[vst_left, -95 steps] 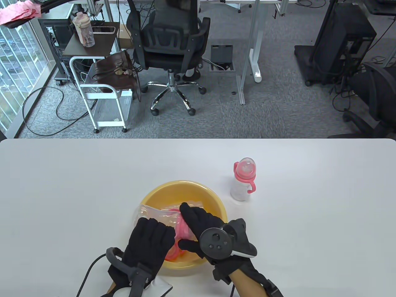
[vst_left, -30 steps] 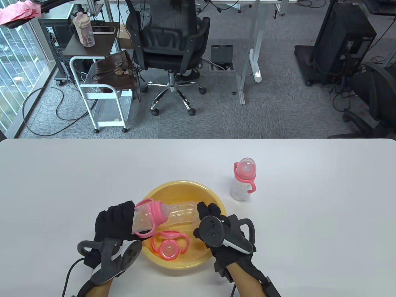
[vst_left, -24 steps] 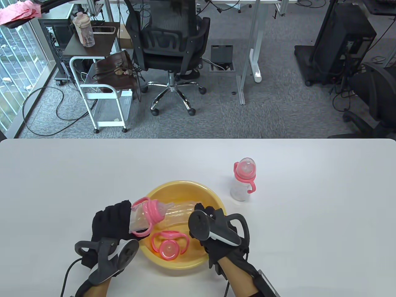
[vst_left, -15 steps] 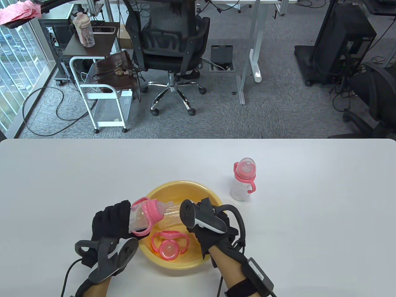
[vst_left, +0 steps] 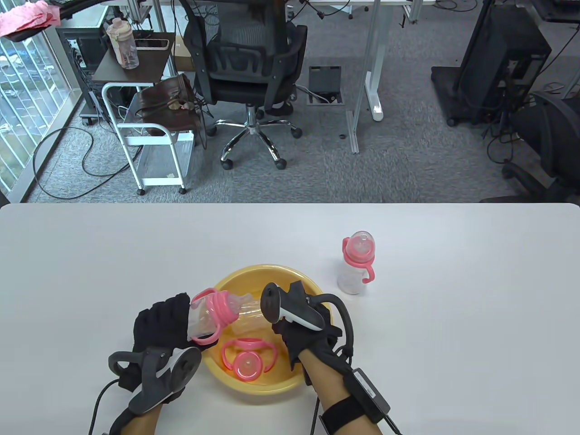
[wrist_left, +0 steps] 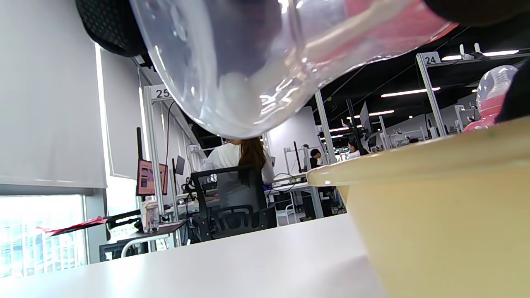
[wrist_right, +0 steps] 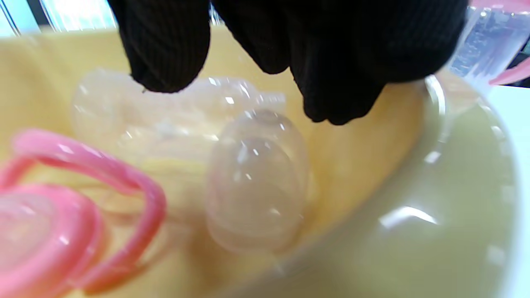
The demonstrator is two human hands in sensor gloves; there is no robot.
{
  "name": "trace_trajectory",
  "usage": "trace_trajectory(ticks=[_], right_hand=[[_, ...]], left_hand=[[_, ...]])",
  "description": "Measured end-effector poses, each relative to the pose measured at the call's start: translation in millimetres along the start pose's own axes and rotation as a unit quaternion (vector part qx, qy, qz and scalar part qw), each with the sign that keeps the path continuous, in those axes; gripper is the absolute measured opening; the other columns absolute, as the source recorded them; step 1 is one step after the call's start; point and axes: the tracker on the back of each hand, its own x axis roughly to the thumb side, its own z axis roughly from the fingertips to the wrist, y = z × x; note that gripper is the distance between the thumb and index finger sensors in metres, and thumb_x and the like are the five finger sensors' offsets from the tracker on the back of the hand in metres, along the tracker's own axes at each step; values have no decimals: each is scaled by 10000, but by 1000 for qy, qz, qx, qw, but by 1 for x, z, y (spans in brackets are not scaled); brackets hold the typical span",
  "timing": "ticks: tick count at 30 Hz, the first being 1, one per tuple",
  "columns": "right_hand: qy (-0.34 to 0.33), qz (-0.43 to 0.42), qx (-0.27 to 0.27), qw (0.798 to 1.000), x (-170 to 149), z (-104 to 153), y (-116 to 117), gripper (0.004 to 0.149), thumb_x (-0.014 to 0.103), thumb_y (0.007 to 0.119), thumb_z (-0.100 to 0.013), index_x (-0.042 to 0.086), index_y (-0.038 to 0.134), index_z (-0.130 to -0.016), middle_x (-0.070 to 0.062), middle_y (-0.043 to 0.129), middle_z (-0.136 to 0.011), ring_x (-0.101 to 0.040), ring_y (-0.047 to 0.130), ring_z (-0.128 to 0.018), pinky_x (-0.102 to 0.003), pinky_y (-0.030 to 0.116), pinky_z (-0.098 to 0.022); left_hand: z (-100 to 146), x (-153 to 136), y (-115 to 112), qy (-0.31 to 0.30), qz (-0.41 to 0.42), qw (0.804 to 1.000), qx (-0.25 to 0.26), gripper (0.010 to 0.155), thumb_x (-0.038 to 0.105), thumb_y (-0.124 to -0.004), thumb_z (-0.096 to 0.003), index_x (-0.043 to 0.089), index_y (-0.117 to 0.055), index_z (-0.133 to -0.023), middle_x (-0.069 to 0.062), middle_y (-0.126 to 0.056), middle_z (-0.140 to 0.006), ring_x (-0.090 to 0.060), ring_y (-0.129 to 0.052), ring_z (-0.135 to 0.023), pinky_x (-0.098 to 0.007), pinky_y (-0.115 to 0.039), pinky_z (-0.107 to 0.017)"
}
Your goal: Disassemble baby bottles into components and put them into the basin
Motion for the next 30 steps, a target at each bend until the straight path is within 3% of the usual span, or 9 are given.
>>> trace_trajectory(ticks=[3,6,10,11,13,19,24,30], right_hand=[[-48,-64,-60,995,-5,20,-14,719,468,747,-542,76,555,-1113,-307,690,-1031,-485,916,-705,-537,826,-511],[-101,-144,-114,978,-9,40,-23,730,464,747,-544,74,533,-1122,-318,650,-1055,-526,868,-788,-592,784,-575],[-184,-284,-145,930,-15,56,-24,738,476,738,-553,75,517,-1131,-320,617,-1077,-545,834,-836,-619,757,-608],[-201,-333,-138,911,-16,56,-23,739,470,744,-549,63,526,-1126,-333,620,-1068,-559,833,-826,-629,754,-599],[-212,-379,-119,893,-17,57,-21,753,495,733,-546,69,523,-1131,-328,618,-1073,-572,823,-826,-639,742,-600],[-203,-355,-103,907,-16,57,-18,757,525,694,-552,71,525,-1134,-330,663,-1045,-545,876,-774,-611,784,-556],[-210,-390,-55,895,-15,54,-14,768,546,673,-560,34,547,-1118,-331,729,-979,-511,919,-708,-582,808,-515],[-231,-379,-69,894,-11,55,-16,773,508,731,-546,18,538,-1111,-316,729,-971,-487,919,-705,-565,811,-518]], left_hand=[[0,2,0,-6,-3,1000,1,980,772,-652,-308,141,-572,-1054,-95,-820,-967,-309,-925,-864,-558,-734,-679],[0,6,1,-12,-6,1000,3,980,772,-652,-307,143,-571,-1054,-93,-819,-968,-309,-924,-866,-558,-733,-680],[2,11,3,-37,-6,999,17,980,771,-652,-302,143,-573,-1050,-93,-821,-965,-307,-926,-863,-557,-734,-679],[2,14,5,-43,-7,999,20,982,772,-650,-301,143,-572,-1051,-92,-821,-965,-303,-926,-866,-555,-734,-681],[3,18,6,-60,-6,998,28,978,771,-650,-299,144,-579,-1046,-89,-821,-964,-303,-927,-863,-555,-734,-681],[7,32,14,-97,-5,994,55,979,774,-645,-293,147,-579,-1042,-85,-824,-960,-297,-930,-861,-551,-737,-680],[10,38,17,-107,-2,993,58,977,772,-647,-293,145,-583,-1040,-90,-828,-956,-302,-933,-856,-552,-740,-676],[10,37,17,-104,4,993,61,978,770,-647,-293,141,-584,-1039,-94,-830,-952,-303,-936,-852,-553,-743,-673]])
